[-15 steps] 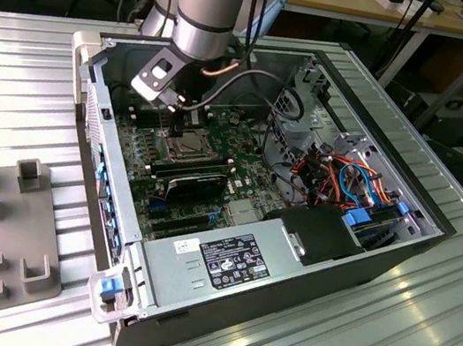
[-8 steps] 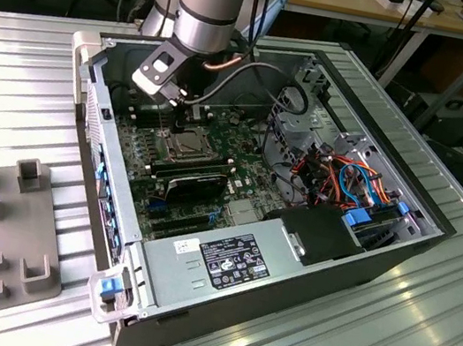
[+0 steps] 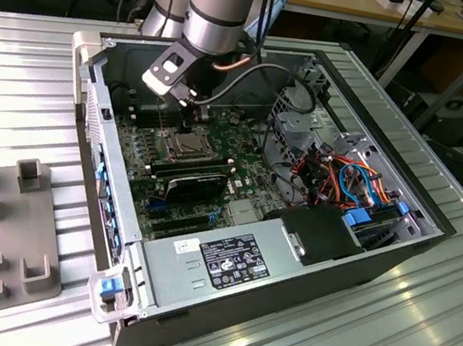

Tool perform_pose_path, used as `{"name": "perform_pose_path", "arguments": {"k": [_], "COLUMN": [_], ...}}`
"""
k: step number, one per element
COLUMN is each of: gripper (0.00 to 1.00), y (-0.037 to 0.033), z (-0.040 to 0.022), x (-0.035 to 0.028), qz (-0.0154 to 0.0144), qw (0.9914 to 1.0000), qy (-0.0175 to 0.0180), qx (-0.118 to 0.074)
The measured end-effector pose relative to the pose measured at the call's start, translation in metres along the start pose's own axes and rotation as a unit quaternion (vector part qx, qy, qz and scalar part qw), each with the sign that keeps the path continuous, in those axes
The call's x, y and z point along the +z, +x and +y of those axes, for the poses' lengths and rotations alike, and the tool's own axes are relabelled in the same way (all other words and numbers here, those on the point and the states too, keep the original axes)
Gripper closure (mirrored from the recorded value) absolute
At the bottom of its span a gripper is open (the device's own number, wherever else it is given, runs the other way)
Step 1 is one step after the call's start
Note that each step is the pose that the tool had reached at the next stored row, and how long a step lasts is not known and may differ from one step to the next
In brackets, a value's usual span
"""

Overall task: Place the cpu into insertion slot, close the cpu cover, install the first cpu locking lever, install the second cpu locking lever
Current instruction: 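Close the cpu cover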

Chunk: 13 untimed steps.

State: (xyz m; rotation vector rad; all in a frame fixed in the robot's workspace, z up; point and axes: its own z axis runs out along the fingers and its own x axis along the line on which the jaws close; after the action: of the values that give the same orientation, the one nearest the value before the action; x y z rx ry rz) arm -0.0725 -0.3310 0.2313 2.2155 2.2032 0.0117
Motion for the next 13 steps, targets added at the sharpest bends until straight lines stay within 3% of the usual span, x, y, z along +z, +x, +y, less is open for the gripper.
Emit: {"name": "perform_pose_path", "arguments": {"k": [1, 3, 13], "gripper": [0.89, 0.89, 0.89], "y": [0.0001, 0.0, 0.0001], "z": [0.0057, 0.0093, 0.0101], "x": [0.0006, 0.0008, 0.0008], "qz": [0.0, 0.0, 0.0], "qw": [1.0, 1.0, 1.0], "qy": [0.0, 0.0001, 0.0001], "qx": [0.0, 0.0, 0.0]}}
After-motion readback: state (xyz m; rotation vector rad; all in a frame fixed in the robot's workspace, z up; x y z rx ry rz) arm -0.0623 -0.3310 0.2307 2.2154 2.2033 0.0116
